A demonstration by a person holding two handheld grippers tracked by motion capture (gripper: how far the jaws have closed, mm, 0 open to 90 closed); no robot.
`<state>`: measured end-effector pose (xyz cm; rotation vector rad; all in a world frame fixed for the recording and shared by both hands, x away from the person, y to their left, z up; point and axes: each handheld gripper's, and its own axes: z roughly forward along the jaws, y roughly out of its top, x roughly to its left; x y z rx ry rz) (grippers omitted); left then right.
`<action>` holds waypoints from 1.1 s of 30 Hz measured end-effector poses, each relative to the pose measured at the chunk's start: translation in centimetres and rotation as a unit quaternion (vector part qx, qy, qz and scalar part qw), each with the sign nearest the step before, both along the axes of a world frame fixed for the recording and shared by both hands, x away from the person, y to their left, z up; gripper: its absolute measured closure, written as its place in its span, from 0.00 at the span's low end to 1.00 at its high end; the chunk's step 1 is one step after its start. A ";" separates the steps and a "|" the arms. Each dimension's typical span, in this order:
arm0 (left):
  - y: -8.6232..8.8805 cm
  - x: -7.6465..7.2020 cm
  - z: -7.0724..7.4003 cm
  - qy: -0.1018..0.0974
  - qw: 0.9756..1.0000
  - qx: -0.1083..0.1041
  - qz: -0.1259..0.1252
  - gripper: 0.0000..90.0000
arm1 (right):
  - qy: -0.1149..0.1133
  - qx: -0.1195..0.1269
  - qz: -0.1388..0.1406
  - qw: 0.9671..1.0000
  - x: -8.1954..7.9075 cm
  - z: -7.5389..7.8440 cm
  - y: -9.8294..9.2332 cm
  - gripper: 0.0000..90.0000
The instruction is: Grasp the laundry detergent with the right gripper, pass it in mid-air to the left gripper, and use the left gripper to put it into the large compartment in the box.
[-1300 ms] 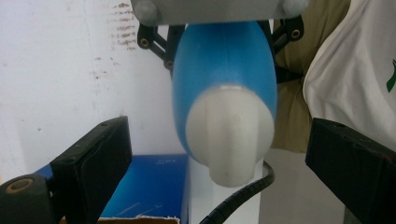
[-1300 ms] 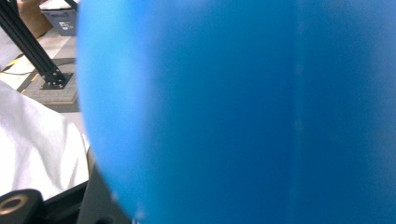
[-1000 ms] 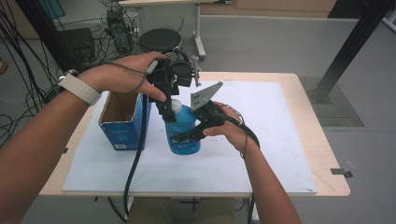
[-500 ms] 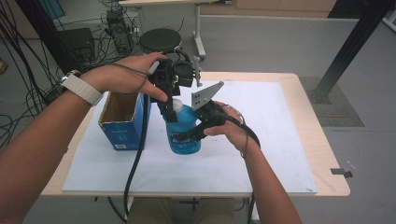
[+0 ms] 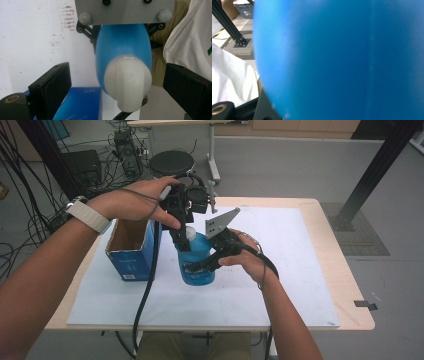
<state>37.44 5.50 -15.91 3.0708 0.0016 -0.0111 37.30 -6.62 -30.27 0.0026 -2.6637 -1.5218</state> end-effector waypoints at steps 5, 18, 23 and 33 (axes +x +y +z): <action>0.0 0.0 -0.1 0.001 1.000 -0.002 0.000 0.10 | 0.003 0.000 -0.001 1.000 0.0 -0.2 -0.1 0.48; -0.1 0.0 -0.4 0.002 1.000 -0.003 0.001 0.09 | 0.004 0.002 -0.002 1.000 0.0 -0.2 -0.2 0.48; -0.1 0.0 -0.5 0.002 1.000 -0.007 0.003 0.09 | 0.006 0.000 -0.003 1.000 0.1 -0.3 -0.2 0.48; 0.0 0.1 -0.5 -0.001 1.000 -0.010 0.003 0.09 | 0.005 0.002 -0.005 1.000 0.1 -0.4 -0.3 0.48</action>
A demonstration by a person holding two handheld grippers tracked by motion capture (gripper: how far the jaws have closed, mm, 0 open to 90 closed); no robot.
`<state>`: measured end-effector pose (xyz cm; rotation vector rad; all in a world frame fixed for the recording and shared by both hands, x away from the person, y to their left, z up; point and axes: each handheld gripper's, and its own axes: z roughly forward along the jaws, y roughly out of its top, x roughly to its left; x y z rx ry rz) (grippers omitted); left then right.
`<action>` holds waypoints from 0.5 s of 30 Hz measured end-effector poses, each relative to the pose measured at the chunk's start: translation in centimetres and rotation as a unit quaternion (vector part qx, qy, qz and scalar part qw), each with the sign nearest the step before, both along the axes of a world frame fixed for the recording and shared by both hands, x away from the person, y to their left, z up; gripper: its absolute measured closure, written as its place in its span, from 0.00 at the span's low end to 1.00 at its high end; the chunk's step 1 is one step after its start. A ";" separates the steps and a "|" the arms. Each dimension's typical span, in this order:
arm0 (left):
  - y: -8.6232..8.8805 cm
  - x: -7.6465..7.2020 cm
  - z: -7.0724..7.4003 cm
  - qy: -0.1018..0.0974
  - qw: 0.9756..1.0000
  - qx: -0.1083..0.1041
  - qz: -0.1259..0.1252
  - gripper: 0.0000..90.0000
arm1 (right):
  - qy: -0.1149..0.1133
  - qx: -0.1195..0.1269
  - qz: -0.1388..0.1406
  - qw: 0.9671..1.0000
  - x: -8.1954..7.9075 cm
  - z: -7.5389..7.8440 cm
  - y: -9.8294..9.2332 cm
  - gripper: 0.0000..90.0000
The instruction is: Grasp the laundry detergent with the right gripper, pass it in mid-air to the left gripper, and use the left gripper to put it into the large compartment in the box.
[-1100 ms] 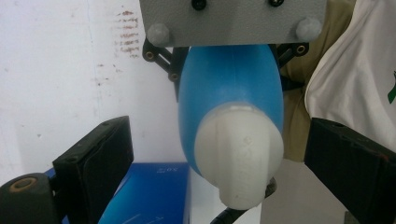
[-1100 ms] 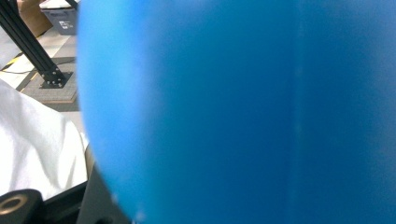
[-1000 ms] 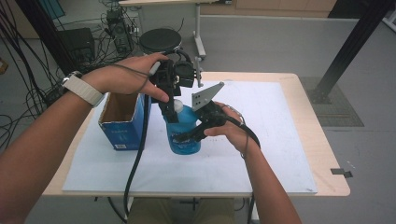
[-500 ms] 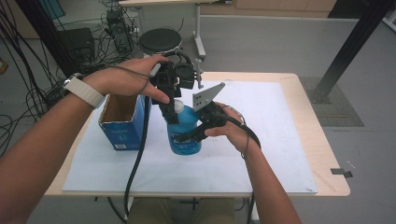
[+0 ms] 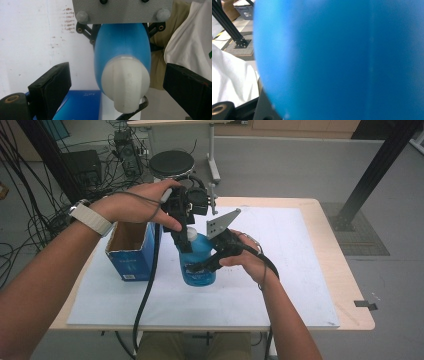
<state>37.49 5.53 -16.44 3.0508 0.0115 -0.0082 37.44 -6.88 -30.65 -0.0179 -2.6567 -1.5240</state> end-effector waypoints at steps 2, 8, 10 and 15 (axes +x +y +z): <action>0.0 0.0 0.0 0.000 1.000 -0.001 0.000 0.09 | 0.000 0.001 0.000 1.000 0.0 0.0 0.0 0.48; 0.0 0.0 0.0 0.001 1.000 -0.003 0.001 0.09 | 0.001 0.000 0.000 1.000 0.0 0.0 0.0 0.48; 0.1 0.0 0.1 0.001 1.000 -0.003 0.001 0.09 | 0.002 0.001 0.000 1.000 0.0 0.0 0.0 0.48; 0.1 0.0 0.1 0.000 1.000 -0.001 0.002 0.10 | 0.003 0.002 0.001 1.000 0.1 0.0 0.0 0.48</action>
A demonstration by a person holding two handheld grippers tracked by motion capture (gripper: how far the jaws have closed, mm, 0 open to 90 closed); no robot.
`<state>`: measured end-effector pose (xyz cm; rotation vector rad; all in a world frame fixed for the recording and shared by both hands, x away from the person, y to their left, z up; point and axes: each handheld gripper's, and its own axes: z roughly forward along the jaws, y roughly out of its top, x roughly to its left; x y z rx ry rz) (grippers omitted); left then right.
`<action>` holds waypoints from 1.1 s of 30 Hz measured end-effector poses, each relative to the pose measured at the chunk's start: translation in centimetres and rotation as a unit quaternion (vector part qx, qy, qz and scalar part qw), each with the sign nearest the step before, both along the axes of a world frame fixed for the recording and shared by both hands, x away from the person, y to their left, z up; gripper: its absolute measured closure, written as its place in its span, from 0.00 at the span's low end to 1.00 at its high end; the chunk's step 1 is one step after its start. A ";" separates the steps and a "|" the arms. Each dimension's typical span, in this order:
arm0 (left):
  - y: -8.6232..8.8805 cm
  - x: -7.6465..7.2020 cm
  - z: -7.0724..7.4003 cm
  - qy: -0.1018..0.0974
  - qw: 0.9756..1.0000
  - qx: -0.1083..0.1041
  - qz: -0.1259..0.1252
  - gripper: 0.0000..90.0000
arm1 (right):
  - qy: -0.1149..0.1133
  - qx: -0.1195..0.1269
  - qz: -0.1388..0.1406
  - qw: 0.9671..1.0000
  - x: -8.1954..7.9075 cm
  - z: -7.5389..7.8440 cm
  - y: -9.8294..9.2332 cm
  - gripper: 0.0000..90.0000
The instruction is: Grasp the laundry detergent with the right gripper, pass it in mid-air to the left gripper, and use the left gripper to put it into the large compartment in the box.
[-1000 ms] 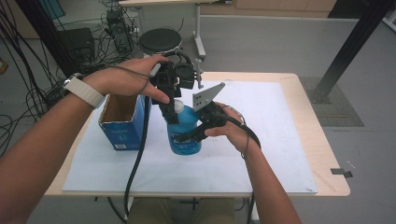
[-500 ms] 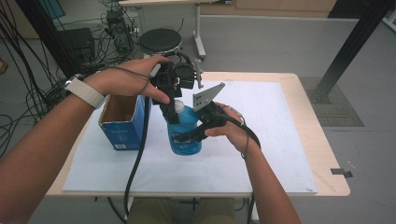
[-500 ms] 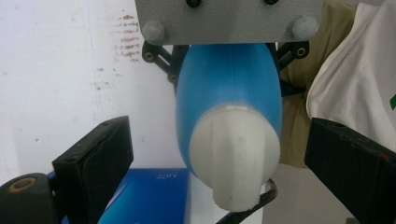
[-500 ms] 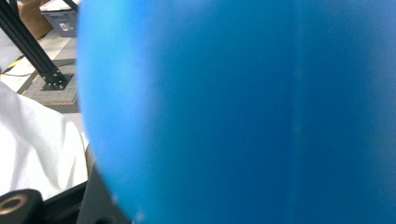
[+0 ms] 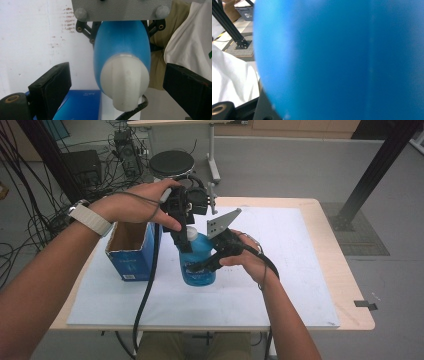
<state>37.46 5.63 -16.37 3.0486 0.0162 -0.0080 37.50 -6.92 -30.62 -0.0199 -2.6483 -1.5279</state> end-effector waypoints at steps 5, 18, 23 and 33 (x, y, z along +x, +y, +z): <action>0.1 0.0 0.0 0.000 1.000 -0.001 -0.001 0.10 | 0.000 -0.002 0.000 1.000 0.0 0.0 0.0 0.48; 0.2 -0.1 -0.1 0.001 1.000 -0.003 0.001 0.10 | 0.002 -0.004 0.001 1.000 0.0 0.0 0.1 0.48; 0.3 0.0 -0.2 0.003 1.000 -0.002 0.002 0.10 | 0.004 -0.005 0.002 1.000 0.0 -0.1 0.1 0.48; 0.2 0.0 -0.2 0.003 1.000 -0.004 0.002 0.10 | 0.005 -0.005 0.000 1.000 0.0 0.0 0.0 0.48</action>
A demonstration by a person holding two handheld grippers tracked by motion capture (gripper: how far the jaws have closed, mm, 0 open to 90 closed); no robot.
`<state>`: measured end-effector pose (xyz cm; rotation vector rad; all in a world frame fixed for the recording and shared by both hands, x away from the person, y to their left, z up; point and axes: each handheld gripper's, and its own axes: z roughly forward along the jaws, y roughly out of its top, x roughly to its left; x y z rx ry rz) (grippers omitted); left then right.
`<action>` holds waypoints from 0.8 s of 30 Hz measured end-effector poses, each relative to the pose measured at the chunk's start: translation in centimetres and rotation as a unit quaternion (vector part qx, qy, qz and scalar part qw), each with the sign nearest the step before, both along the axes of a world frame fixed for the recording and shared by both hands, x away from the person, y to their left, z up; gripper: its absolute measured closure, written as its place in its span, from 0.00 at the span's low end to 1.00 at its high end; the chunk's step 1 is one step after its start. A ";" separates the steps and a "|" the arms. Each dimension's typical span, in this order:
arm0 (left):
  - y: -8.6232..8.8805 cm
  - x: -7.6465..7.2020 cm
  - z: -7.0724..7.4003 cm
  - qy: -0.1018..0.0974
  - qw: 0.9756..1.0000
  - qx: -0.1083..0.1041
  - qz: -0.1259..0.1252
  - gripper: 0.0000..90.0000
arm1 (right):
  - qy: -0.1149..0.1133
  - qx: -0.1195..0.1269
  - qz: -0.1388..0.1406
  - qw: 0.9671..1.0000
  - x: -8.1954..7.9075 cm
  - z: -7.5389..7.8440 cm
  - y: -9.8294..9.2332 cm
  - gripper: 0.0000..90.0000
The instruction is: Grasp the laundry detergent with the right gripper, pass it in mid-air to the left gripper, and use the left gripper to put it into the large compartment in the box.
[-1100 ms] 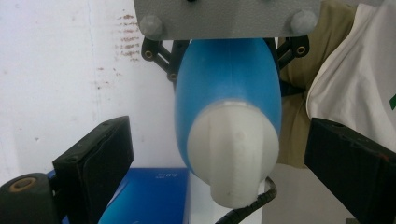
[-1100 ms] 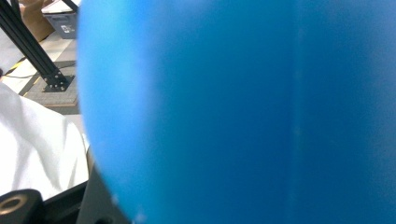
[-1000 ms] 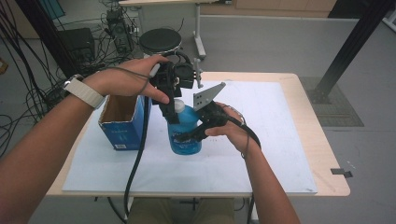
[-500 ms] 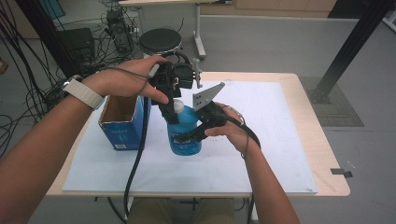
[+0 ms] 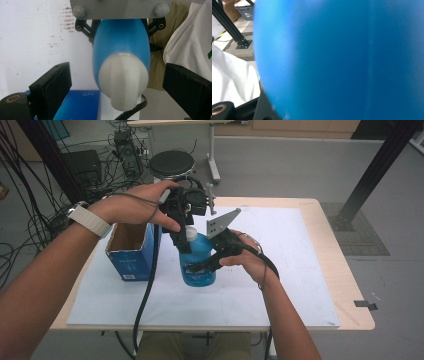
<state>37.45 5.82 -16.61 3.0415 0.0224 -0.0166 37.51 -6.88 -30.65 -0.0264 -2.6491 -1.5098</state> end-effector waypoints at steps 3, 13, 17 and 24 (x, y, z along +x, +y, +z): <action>0.0 0.0 0.0 0.000 1.000 0.000 0.000 0.10 | 0.000 -0.001 -0.002 1.000 0.0 0.0 0.0 0.48; 0.0 -0.1 -0.1 -0.002 1.000 -0.003 -0.001 0.10 | 0.003 -0.001 0.000 1.000 0.0 -0.1 0.1 0.48; 0.0 -0.1 -0.1 -0.002 1.000 -0.003 0.000 0.10 | 0.004 0.000 0.001 1.000 -0.1 0.0 0.1 0.48; 0.0 -0.2 -0.2 -0.001 1.000 -0.006 0.001 0.10 | 0.003 -0.001 0.001 1.000 -0.1 0.0 0.2 0.48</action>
